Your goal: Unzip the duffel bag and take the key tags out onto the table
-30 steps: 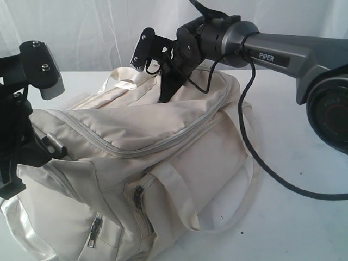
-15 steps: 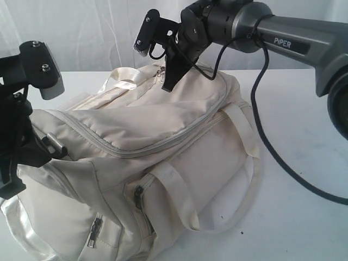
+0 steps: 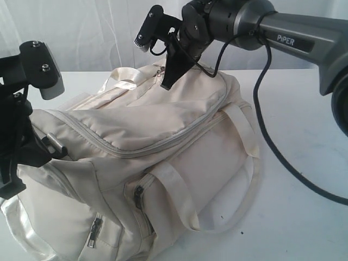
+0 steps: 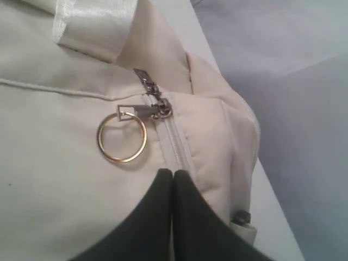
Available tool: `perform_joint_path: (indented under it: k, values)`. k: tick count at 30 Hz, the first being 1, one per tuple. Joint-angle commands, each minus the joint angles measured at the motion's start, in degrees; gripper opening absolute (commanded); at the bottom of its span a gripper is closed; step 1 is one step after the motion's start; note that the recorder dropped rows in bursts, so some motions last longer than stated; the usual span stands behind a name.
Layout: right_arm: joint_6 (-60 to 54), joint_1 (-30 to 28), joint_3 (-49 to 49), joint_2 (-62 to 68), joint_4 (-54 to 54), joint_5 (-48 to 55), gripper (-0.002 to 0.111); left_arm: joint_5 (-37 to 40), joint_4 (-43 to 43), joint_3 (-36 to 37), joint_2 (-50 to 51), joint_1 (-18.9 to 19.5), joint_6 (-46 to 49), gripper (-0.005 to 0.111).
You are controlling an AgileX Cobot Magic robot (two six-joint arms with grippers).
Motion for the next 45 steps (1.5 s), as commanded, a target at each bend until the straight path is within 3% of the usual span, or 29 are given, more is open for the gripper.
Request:
perform_joint_path:
  k: [1,7,17,20,27,29,36,42,45]
  values:
    - [7.1,-0.4,-0.2,-0.6,1.9,0.5,0.000,0.5,-0.8,0.3,-0.5,-0.1,-0.3,0.008]
    - [19.6,-0.1,-4.9,0.7,1.1,9.2,0.000,0.3,-1.0,0.3,-0.5,-0.1,-0.3,0.008]
    - [16.8,-0.1,-16.3,5.5,9.7,13.0,0.001,-0.1,-1.3,0.3,-0.5,-0.1,-0.3,0.008]
    - [10.7,-0.1,-16.3,6.0,13.8,12.9,0.010,0.3,-1.4,0.3,-0.5,-0.1,-0.3,0.008]
    - [5.6,0.1,-16.2,7.9,16.8,11.2,0.062,0.4,-1.4,0.3,-0.5,-0.1,-0.3,0.008]
    - [5.2,0.3,-16.2,8.6,14.4,9.7,0.071,0.4,-1.5,0.3,-0.5,-0.1,-0.3,0.008]
    - [4.9,0.6,-16.2,11.5,11.2,9.4,0.065,0.4,-1.7,0.3,-0.5,-0.1,-0.3,0.008]
    - [13.3,0.6,-16.2,12.0,-3.6,9.5,0.041,0.4,-1.7,0.3,-0.5,-0.1,-0.3,0.008]
    - [18.8,0.6,-16.2,11.9,-10.2,10.4,0.020,0.4,-1.7,0.3,-0.5,-0.1,-0.3,0.008]
